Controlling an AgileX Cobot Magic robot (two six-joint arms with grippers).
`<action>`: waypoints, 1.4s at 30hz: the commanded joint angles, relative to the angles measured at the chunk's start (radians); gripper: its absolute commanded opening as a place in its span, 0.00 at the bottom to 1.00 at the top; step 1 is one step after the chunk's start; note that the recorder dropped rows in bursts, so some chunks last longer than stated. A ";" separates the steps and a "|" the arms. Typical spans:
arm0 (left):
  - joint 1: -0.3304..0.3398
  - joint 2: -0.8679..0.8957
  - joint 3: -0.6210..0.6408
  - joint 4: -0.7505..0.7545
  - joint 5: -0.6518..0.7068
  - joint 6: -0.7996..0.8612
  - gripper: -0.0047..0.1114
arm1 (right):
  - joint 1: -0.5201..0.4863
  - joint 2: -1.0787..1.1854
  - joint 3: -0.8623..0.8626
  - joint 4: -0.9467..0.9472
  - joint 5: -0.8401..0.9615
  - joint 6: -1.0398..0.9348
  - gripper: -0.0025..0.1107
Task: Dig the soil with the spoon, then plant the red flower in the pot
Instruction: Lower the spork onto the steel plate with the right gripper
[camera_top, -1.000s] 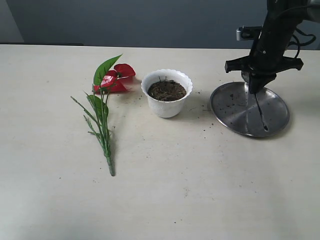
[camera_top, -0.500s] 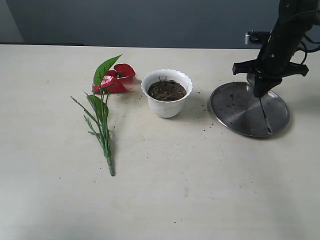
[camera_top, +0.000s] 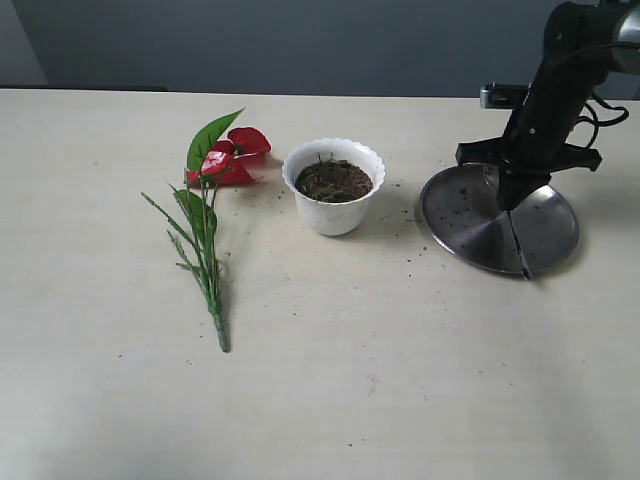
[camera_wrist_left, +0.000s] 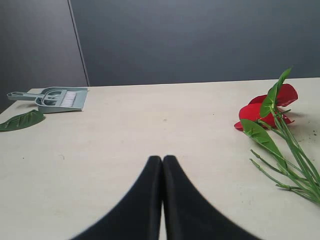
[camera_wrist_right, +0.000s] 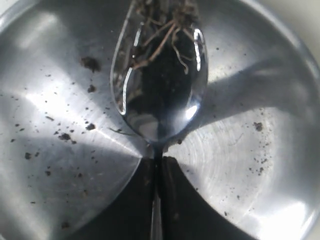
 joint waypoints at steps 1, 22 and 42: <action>0.001 -0.005 0.005 -0.002 0.002 -0.002 0.04 | -0.004 0.007 -0.006 0.004 -0.006 -0.011 0.02; 0.001 -0.005 0.005 -0.002 0.002 -0.002 0.04 | -0.003 0.013 -0.006 0.041 -0.078 -0.051 0.02; 0.001 -0.005 0.005 -0.002 0.002 -0.002 0.04 | -0.003 0.046 -0.006 0.033 -0.082 -0.052 0.02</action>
